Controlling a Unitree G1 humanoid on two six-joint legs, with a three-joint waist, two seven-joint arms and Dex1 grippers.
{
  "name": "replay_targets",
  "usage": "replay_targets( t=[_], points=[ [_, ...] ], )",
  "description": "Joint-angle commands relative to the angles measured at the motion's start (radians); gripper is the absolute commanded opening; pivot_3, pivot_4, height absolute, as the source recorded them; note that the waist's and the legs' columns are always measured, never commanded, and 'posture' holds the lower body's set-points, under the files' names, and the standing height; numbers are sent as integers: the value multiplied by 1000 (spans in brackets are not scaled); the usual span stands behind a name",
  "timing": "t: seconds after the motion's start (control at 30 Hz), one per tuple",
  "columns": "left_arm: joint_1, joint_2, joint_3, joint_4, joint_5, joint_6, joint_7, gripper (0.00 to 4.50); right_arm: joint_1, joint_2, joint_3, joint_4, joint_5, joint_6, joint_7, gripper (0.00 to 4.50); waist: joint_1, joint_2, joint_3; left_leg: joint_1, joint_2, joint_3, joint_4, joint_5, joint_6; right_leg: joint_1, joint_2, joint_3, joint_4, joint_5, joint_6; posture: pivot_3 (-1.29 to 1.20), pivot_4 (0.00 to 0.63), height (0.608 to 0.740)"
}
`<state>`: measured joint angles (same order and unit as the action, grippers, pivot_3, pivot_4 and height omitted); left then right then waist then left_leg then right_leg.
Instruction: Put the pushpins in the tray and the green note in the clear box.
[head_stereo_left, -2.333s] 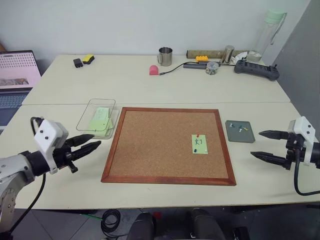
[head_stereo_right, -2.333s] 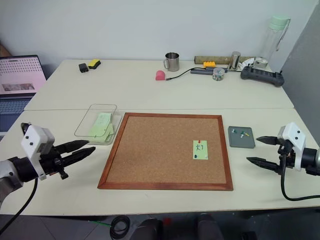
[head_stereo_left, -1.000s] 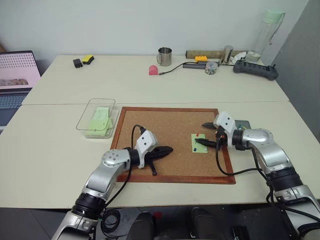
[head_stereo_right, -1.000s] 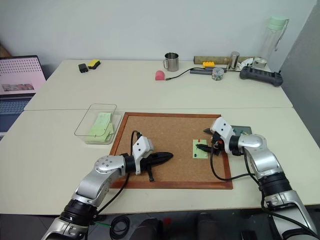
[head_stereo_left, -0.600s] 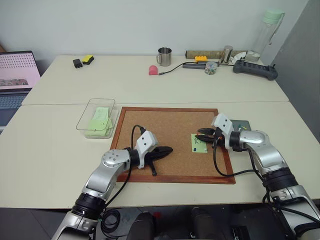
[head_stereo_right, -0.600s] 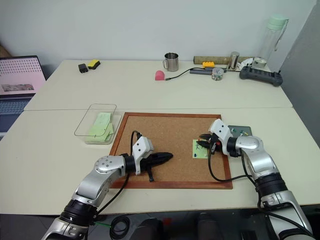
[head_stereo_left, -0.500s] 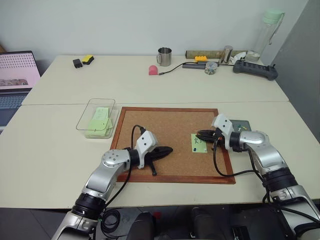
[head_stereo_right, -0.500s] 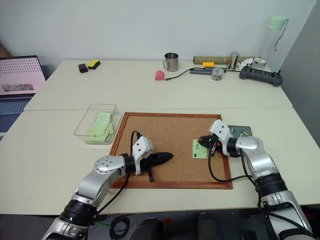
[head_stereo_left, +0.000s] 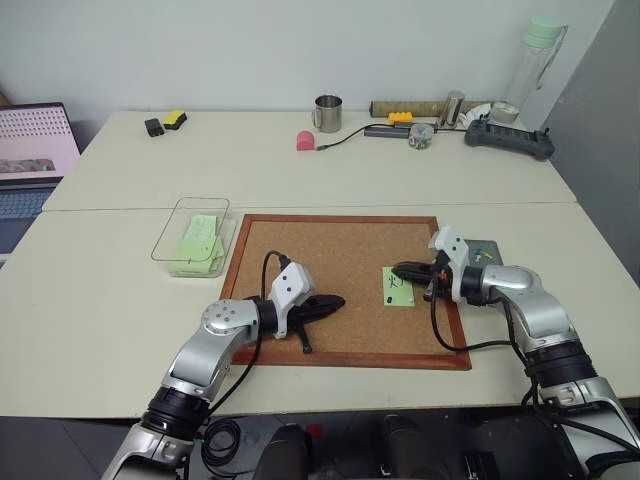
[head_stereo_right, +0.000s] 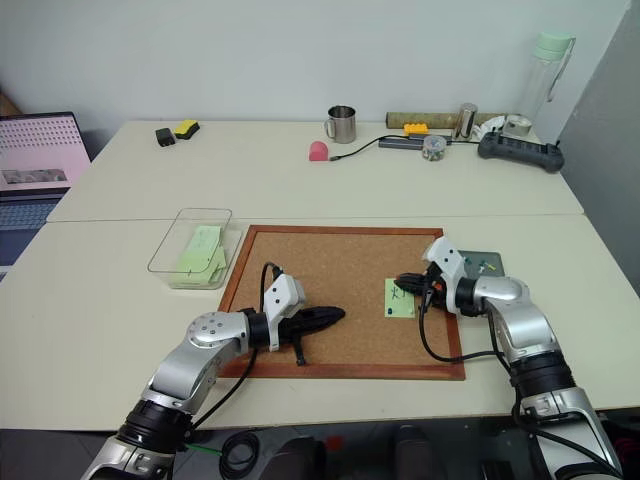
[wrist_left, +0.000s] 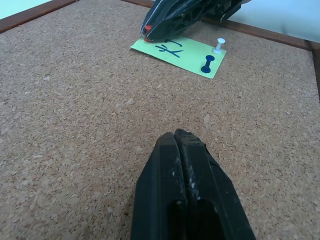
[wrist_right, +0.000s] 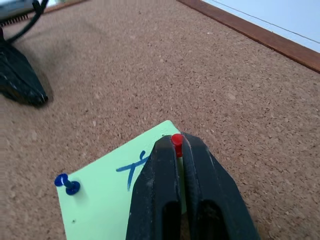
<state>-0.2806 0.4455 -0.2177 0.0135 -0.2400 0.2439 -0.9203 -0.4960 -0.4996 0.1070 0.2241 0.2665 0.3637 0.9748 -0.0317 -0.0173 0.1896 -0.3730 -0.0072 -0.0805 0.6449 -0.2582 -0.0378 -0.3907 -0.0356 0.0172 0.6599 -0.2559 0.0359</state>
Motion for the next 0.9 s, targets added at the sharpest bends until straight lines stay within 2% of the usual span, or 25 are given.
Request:
replay_targets(
  t=[0.03,0.47,0.67,0.9],
  points=[
    [13,7,-7,16,20,5,1,0,-18,9,-68,-96,92,68,4,80,0,0,0,0,0,0,0,0,0,0,0,0,0,0,0,0,150,740],
    [18,2,-11,17,31,7,5,0,-5,-4,-154,-183,190,203,-49,80,0,0,0,0,0,0,0,0,0,0,0,0,0,0,0,0,150,740],
    [11,-5,-14,26,33,2,6,0,33,-75,-212,-224,192,222,-79,80,1,0,0,0,0,0,0,0,0,0,0,0,0,0,0,0,150,740],
    [9,-5,-12,33,34,-5,6,0,88,-204,-270,-126,100,167,-142,80,2,1,-1,0,0,1,0,0,0,1,0,0,-1,0,0,0,150,740]
  ],
)
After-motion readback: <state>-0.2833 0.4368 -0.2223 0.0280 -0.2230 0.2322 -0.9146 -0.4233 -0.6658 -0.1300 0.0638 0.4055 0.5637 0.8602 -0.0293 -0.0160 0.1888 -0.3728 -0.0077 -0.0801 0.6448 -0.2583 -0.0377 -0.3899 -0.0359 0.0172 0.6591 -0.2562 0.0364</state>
